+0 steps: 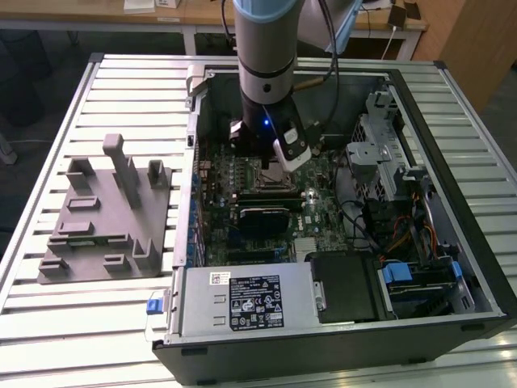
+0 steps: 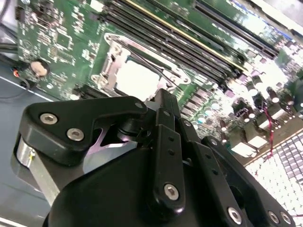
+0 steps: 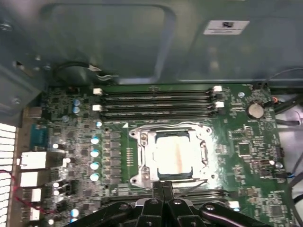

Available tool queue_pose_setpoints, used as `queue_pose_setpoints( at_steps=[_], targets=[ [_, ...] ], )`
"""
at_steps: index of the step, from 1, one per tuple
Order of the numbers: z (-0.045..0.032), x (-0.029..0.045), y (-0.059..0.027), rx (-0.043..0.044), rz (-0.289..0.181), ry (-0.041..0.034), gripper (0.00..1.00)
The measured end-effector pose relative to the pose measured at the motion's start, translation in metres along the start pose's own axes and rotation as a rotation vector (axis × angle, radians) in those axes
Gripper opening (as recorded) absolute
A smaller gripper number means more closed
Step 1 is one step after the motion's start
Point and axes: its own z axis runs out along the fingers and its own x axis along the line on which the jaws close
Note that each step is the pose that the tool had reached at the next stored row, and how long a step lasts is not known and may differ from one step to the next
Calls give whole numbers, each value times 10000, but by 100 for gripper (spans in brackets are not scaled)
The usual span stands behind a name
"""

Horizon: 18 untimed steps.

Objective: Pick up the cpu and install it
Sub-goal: 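Install the second cpu locking lever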

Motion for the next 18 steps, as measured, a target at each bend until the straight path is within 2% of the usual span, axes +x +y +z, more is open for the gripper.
queue_pose_setpoints(
  at_steps=[3,9,12,18],
  targets=[
    [4,-51,2,127,11,35,11],
    [11,-86,3,536,50,68,11],
    [26,-108,-1,588,71,75,11],
    [104,-126,-24,599,111,103,11]
  ],
)
